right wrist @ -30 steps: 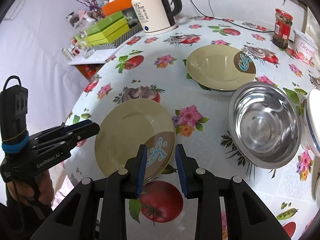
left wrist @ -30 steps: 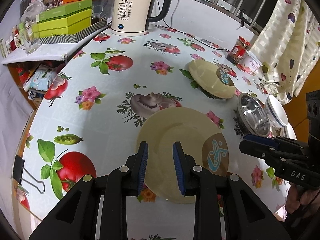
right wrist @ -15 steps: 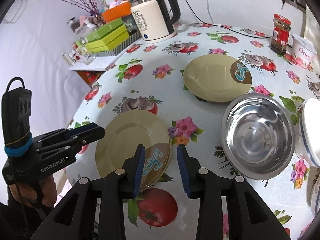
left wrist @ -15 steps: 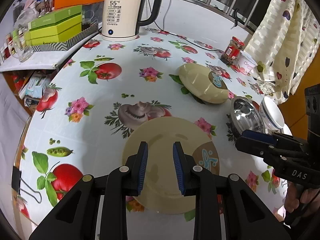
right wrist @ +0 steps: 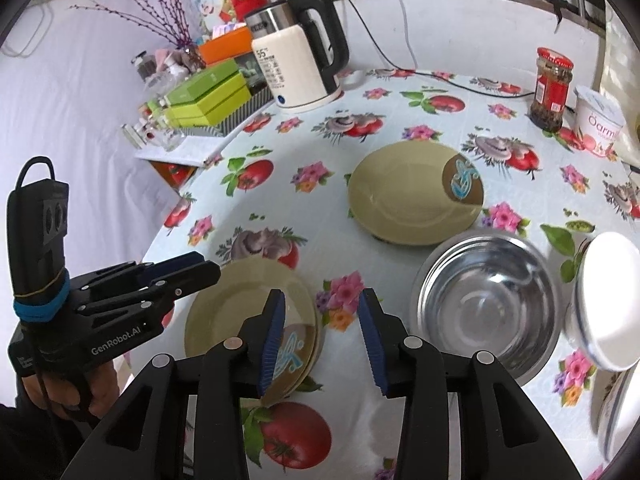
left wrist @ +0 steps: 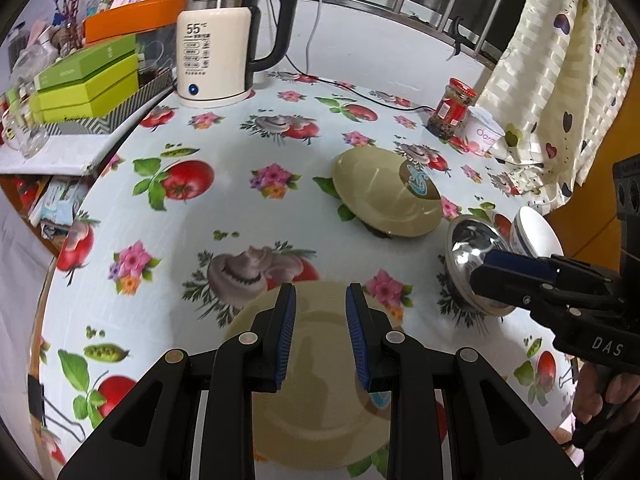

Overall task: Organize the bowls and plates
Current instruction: 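Move both grippers to the remaining beige plate and close on its rim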

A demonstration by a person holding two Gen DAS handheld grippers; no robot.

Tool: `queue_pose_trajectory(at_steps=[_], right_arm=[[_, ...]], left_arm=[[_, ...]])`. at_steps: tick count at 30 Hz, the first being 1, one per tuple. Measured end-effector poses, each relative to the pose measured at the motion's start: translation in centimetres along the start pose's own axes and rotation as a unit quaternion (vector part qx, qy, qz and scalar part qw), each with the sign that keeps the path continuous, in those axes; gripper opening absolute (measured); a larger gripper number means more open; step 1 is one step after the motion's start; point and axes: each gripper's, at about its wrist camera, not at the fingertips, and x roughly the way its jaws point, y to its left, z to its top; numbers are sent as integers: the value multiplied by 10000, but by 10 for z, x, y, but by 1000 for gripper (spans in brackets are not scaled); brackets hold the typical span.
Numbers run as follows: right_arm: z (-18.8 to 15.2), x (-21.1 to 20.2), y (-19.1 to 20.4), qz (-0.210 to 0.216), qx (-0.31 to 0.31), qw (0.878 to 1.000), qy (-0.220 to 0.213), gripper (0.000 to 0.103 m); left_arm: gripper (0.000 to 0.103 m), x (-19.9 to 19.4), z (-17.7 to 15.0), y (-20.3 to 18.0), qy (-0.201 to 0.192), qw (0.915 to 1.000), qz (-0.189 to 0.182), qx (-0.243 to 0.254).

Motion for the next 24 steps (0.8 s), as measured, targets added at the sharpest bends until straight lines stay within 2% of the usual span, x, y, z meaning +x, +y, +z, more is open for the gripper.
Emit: queue_pose_trajectory(at_steps=[16, 24], right_arm=[[42, 1, -46, -268, 177, 9994, -85, 38], [61, 13, -70, -368, 260, 9990, 21, 38]], left_arm=[[27, 27, 47, -16, 25, 9996, -127, 258], [27, 49, 66, -23, 124, 9992, -201, 323]])
